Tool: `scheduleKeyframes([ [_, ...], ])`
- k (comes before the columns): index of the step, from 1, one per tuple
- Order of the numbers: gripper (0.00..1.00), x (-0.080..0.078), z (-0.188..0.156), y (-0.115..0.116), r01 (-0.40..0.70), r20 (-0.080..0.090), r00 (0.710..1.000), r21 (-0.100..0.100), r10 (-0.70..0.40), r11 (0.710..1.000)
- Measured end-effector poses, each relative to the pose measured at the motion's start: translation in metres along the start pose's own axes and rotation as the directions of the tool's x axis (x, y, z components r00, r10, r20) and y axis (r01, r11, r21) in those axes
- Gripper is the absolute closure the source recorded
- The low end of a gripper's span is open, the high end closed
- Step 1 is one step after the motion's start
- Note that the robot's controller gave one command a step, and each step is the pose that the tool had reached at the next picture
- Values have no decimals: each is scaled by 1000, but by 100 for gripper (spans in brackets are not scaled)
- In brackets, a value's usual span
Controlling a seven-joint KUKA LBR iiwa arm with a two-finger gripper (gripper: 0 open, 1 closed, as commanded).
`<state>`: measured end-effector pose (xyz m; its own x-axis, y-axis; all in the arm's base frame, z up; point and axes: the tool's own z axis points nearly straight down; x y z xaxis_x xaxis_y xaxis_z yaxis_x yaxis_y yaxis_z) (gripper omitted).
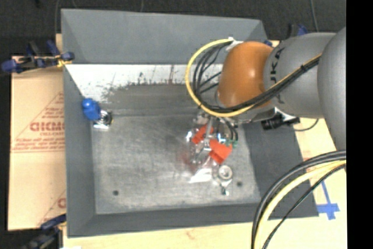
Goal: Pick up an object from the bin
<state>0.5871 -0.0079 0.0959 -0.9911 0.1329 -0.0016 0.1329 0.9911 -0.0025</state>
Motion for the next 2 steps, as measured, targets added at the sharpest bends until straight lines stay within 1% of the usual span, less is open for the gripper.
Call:
scheduleKeyframes([
  [1,0,41,-38,24,322,2,947,-2,-322,947],
  [2,0,21,-2,-23,213,8,977,-6,-213,977],
])
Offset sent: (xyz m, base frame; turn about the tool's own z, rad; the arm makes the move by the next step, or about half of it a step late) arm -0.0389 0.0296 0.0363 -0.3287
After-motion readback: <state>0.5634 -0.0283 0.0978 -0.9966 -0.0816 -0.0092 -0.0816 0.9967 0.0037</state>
